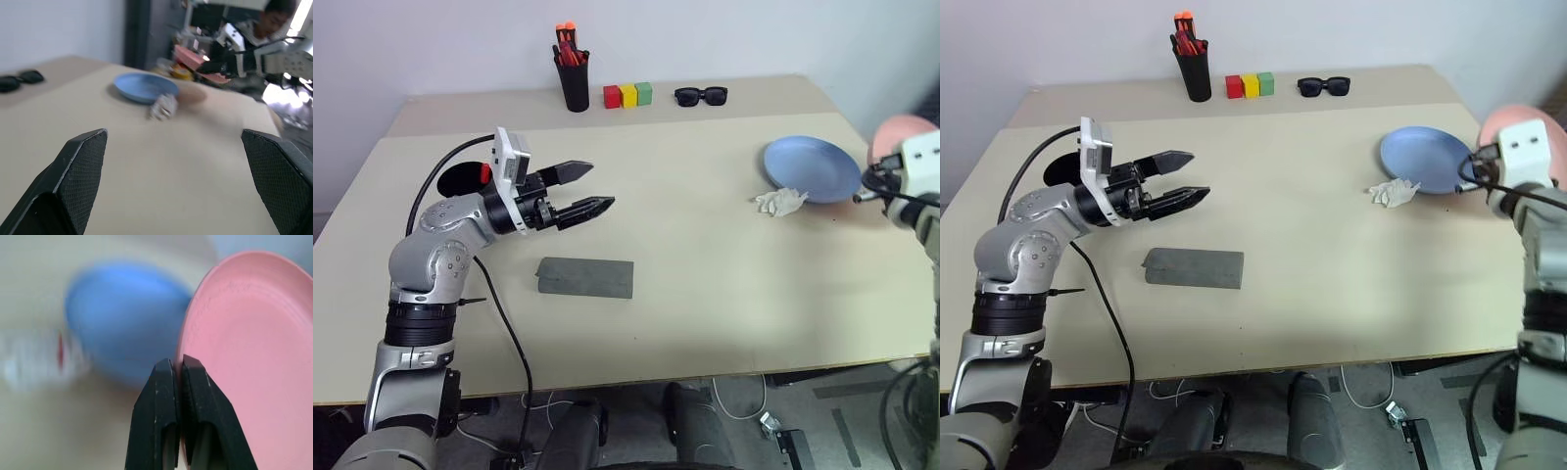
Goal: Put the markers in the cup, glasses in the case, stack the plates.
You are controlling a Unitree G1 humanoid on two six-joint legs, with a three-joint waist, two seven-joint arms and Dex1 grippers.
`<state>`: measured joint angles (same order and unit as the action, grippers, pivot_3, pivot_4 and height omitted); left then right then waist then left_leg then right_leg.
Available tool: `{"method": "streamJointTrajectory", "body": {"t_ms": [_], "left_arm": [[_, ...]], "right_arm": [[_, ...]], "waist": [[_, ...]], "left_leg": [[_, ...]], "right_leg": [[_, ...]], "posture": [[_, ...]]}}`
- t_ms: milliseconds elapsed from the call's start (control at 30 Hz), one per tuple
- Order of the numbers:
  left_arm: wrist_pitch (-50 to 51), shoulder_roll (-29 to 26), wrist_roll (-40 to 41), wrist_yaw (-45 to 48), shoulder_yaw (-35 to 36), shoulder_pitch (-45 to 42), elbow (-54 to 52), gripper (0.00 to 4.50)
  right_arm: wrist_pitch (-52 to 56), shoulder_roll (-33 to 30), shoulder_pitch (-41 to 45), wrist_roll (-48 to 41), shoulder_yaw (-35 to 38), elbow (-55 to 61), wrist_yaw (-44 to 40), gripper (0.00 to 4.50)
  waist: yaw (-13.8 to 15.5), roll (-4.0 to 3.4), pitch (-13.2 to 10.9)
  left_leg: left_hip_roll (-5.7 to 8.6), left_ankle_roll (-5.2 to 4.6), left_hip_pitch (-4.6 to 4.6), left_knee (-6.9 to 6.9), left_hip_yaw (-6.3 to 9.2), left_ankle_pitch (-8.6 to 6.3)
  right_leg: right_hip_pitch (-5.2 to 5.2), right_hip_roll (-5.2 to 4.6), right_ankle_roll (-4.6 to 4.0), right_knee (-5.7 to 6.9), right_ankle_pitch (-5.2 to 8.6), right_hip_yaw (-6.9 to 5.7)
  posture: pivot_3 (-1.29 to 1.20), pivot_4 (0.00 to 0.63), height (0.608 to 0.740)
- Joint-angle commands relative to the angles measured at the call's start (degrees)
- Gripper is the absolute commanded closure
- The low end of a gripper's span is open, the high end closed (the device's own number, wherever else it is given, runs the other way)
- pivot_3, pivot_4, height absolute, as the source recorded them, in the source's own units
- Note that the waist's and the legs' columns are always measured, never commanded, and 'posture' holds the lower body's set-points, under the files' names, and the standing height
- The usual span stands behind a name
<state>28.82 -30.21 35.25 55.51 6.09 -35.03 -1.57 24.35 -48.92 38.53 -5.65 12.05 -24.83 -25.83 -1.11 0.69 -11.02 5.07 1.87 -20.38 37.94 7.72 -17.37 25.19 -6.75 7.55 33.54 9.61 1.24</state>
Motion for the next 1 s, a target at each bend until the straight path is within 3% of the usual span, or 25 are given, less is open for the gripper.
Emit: {"method": "streamJointTrajectory", "body": {"t_ms": [33, 133, 267, 400, 567, 767, 1000], "left_arm": [[-2.7, 0.2, -0.4, -1.2, 1.8, 0.8, -1.4, 0.0], [-2.2, 0.0, 0.2, -1.8, 2.1, 3.4, -3.0, 0.0], [-2.1, -0.4, 1.0, -2.7, 3.2, 6.4, -5.5, 0.0], [-1.8, -1.1, 1.4, -3.5, 4.1, 8.6, -6.9, 0.0], [-1.4, -1.4, 1.9, -4.0, 4.5, 9.9, -7.6, 0.0], [-2.5, -0.9, 1.8, -3.6, 4.4, 10.0, -6.9, 0.0], [-2.7, -0.8, 1.6, -2.5, 3.7, 9.3, -5.7, 0.0]], "right_arm": [[-10.6, 2.3, 7.4, 4.0, -4.7, -11.0, -1.4, 4.47], [-19.4, 5.8, 16.2, 7.0, -8.3, -23.9, -1.3, 4.47], [-27.4, 8.3, 21.9, 8.8, -10.0, -37.2, -2.0, 4.47], [-32.0, 9.2, 24.0, 11.3, -11.5, -43.5, -0.1, 3.19], [-32.9, 9.5, 25.6, 12.0, -11.2, -45.7, 1.8, 0.65], [-26.3, 10.0, 24.1, 4.4, -5.0, -41.3, -5.1, 0.65], [-16.7, 9.6, 11.4, 2.3, -4.3, -26.2, -8.5, 0.65]], "waist": [[0.0, 0.0, 0.0], [-0.2, -0.03, 0.0], [0.2, -0.03, 0.0], [0.3, -0.03, 0.0], [-0.1, -0.04, 0.0], [-1.0, -0.04, 0.0], [-1.0, -0.04, 0.0]], "left_leg": [[0.0, 0.0, -0.02, -0.01, 0.01, 0.0], [0.01, 0.0, -0.09, -0.02, -0.08, 0.0], [0.01, 0.1, -0.15, -0.07, -0.08, 0.05], [0.03, 0.2, -0.2, -0.07, -0.06, 0.1], [0.03, 0.18, -0.16, -0.07, -0.07, 0.09], [0.01, -0.02, -0.11, -0.07, -0.08, -0.02], [0.02, -0.03, -0.13, -0.06, -0.05, -0.02]], "right_leg": [[0.0, 0.0, 0.0, -0.05, -0.01, 0.0], [0.04, -0.01, 0.05, -0.16, -0.08, 0.06], [0.13, -0.01, 0.05, -0.23, -0.1, 0.09], [0.11, -0.01, 0.08, -0.3, -0.13, 0.09], [0.11, -0.01, 0.07, -0.27, -0.16, 0.1], [0.1, 0.02, 0.03, -0.23, -0.19, 0.1], [0.08, 0.02, 0.06, -0.24, -0.21, 0.1]], "posture": [[0.0, 0.15, 0.74], [0.0, 0.15, 0.74], [0.0, 0.15, 0.74], [0.0, 0.15, 0.74], [0.0, 0.15, 0.74], [0.0, 0.15, 0.74], [0.0, 0.15, 0.74]]}}
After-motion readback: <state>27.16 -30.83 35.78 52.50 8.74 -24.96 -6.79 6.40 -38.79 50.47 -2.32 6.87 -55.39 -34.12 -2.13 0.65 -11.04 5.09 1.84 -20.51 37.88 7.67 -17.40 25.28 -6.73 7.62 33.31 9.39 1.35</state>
